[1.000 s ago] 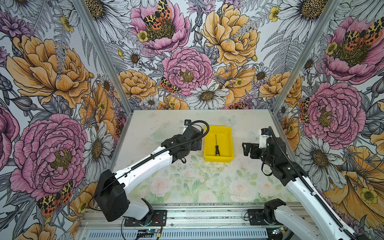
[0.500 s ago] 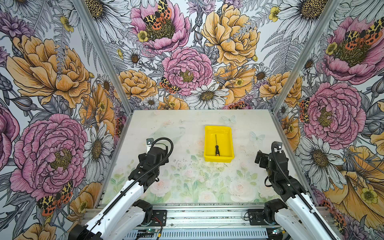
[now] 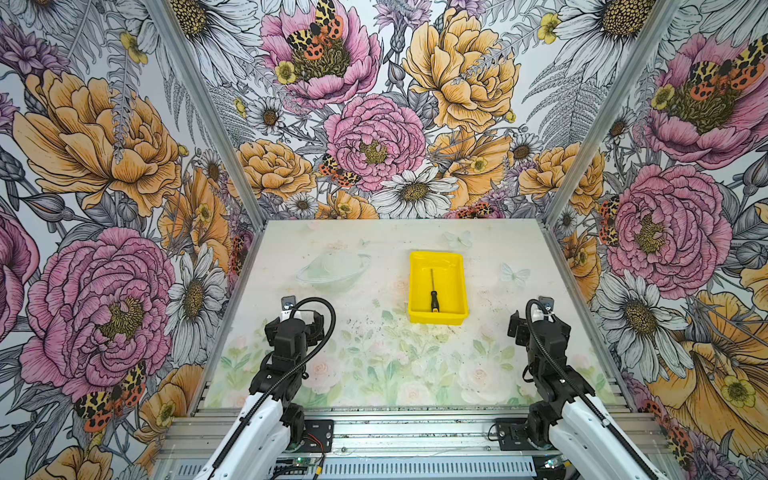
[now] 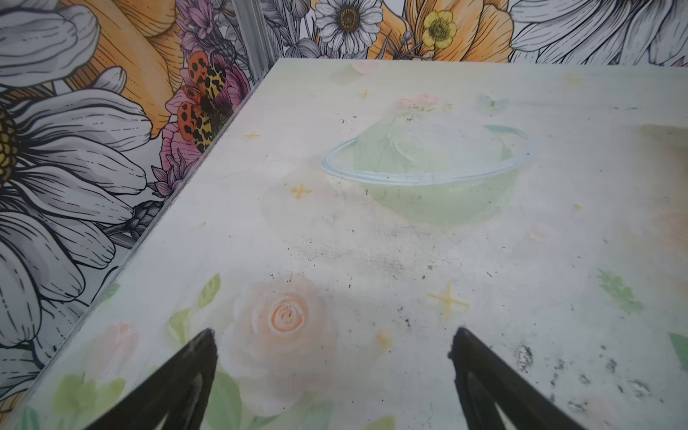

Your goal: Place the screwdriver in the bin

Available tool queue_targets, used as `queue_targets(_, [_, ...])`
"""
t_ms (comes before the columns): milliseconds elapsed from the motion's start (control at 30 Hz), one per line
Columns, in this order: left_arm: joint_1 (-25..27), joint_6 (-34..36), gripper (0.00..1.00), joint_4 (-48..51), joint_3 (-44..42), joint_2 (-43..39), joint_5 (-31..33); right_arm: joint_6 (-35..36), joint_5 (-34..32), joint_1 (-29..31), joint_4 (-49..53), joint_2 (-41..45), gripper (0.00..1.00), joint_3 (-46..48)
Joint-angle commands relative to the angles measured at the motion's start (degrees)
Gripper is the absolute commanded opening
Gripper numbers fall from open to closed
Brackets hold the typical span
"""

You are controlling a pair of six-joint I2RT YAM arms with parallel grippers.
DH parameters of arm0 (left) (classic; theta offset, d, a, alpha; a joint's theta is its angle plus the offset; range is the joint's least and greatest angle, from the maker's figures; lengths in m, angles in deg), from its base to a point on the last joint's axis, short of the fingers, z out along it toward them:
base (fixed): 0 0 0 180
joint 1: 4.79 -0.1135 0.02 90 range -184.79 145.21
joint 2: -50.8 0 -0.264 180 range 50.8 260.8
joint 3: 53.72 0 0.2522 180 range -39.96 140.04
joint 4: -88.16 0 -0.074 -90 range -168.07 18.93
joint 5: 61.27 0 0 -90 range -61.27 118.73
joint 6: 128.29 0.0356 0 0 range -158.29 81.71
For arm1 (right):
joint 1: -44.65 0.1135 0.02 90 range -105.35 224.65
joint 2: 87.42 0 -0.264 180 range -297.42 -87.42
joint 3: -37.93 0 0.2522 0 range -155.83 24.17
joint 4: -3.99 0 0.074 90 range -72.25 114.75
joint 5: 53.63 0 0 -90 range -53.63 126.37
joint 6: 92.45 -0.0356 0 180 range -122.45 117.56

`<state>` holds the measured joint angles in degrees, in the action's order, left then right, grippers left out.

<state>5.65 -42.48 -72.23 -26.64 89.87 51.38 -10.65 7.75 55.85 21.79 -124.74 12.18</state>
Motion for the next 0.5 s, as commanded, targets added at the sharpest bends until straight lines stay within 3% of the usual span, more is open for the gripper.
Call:
queue_targets(0, [-2.7, 1.4, 0.99, -11.5, 0.1, 2.6, -6.2, 1.6, 3.6, -0.7, -5.6, -5.5, 0.99, -2.7])
queue_targets(300, [-9.2, -0.7, 0.99, -29.4, -1.1, 12.9, -11.9, 2.7, 9.1, -2.8, -21.6, -14.3, 1.0, -1.8])
queue_targets(467, [-9.6, -0.5, 0.99, -36.9, 0.2, 20.3, -12.3, 2.5, 12.2, -4.9, -29.8, -23.7, 0.99, -4.1])
